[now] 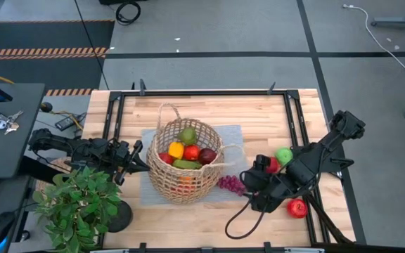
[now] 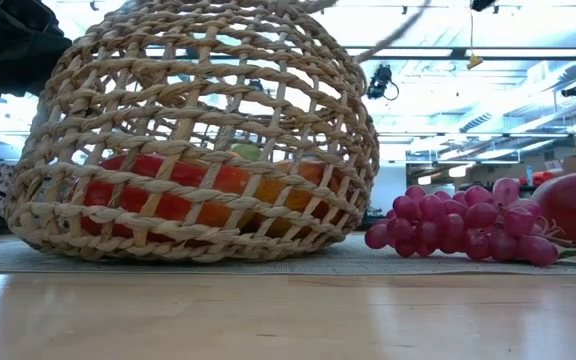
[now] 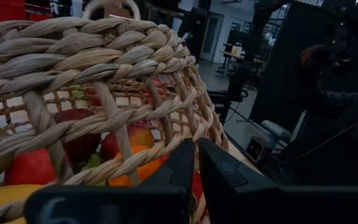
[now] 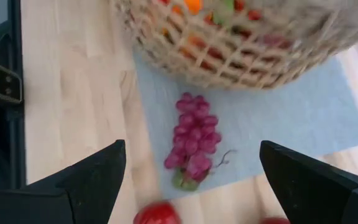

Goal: Build produce basket
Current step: Put the left red apple into the basket

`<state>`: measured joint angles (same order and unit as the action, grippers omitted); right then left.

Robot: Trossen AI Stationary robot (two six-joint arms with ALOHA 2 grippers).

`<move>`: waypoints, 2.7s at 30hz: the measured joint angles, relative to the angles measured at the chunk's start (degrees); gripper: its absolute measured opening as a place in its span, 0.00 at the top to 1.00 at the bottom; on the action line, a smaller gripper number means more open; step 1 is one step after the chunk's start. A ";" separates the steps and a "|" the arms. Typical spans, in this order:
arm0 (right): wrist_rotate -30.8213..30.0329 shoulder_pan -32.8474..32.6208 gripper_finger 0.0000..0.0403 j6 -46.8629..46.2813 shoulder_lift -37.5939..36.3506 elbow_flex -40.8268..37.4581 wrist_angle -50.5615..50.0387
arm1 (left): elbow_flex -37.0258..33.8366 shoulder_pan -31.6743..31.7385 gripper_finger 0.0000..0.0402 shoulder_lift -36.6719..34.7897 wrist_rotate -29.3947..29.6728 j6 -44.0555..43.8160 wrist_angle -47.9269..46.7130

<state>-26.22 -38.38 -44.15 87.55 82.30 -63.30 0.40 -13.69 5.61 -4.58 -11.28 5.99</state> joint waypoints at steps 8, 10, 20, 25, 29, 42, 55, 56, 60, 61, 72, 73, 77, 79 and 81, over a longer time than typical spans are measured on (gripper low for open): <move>-5.74 -1.58 0.07 0.65 -0.07 3.09 1.27 | -0.02 0.00 0.92 0.01 0.00 0.01 -0.01; -8.15 -2.37 0.07 1.28 -0.09 4.43 1.36 | 0.00 0.00 0.91 0.00 0.00 0.00 0.01; -6.54 -7.21 0.07 -10.63 -0.11 -1.03 -4.46 | -0.01 0.00 0.93 0.00 0.00 -0.02 0.00; -2.98 -8.12 0.07 -16.65 -0.11 -10.96 -3.31 | -0.02 0.00 0.91 0.00 0.00 0.01 0.01; 0.33 -8.21 0.07 -17.17 -0.07 -18.56 4.12 | 0.00 0.00 0.91 0.02 0.00 0.00 0.01; 1.34 -8.43 0.07 -20.83 -0.07 -33.49 23.94 | -0.01 0.00 0.91 0.00 0.00 -0.01 -0.01; 4.27 -8.52 0.07 -31.54 -0.07 -33.33 26.74 | 0.00 0.00 0.92 0.00 0.00 -0.01 0.00; 4.04 -8.67 0.07 -32.80 -0.07 -32.90 26.07 | -0.01 0.00 0.91 0.00 0.00 -0.01 0.01; 1.69 -9.86 0.07 -37.28 -0.07 -30.79 23.38 | 0.00 0.00 0.91 0.00 0.00 0.01 0.01; 0.37 -10.31 0.07 -38.23 -0.07 -30.09 22.38 | 0.00 0.00 0.92 0.00 0.00 0.01 -0.01; 3.21 -15.41 0.07 -54.74 0.49 -27.85 15.97 | 0.00 0.00 0.91 0.01 0.00 0.01 0.01; 3.30 -15.85 0.07 -55.88 0.70 -27.85 14.72 | -0.01 0.00 0.91 0.00 0.00 -0.01 0.01; 3.85 -17.20 0.07 -60.54 2.26 -28.20 12.34 | -0.02 0.00 0.92 0.00 0.00 -0.01 0.01; 3.96 -17.77 0.07 -61.29 2.91 -28.45 13.34 | -0.02 0.00 0.92 0.02 0.00 0.01 0.01; 3.96 -18.21 0.07 -61.38 3.64 -28.47 14.37 | 0.00 0.00 0.93 0.00 0.00 0.01 0.03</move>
<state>-22.26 -56.58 -105.53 91.19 53.83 -48.93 0.40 -13.69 5.61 -4.58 -11.27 6.02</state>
